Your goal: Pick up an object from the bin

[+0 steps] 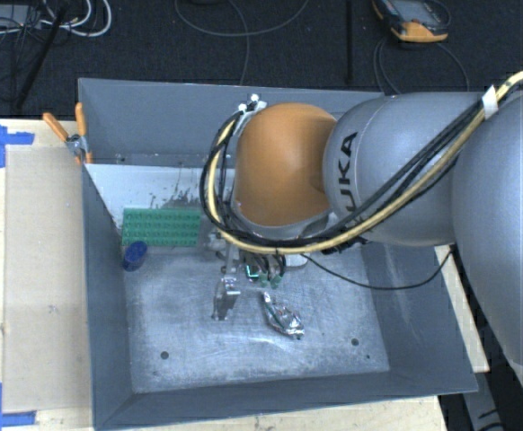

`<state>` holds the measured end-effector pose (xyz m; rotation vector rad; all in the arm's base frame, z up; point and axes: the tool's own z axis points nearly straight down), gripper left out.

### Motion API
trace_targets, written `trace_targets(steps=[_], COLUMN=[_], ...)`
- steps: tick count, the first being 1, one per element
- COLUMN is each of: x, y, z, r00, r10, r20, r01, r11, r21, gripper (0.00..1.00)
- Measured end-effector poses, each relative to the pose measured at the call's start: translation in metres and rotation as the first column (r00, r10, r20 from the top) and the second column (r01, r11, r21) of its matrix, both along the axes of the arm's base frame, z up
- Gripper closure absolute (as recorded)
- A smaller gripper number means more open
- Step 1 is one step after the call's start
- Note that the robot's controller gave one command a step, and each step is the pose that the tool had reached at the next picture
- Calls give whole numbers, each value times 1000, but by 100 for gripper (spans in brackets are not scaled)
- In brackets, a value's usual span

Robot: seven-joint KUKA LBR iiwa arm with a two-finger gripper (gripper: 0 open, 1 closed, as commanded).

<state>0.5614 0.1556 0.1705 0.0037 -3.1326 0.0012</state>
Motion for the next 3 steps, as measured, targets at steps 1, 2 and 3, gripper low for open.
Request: trace_targets(steps=[1,2,3], x=[12,18,10], y=[-49,-97,-143], z=[-32,-97,-97], r00=[998,950,943], r10=[56,311,332], r20=[4,9,18], r01=[-56,-311,-332], r11=[998,950,943], r21=[0,3,2], gripper=[0,0,0])
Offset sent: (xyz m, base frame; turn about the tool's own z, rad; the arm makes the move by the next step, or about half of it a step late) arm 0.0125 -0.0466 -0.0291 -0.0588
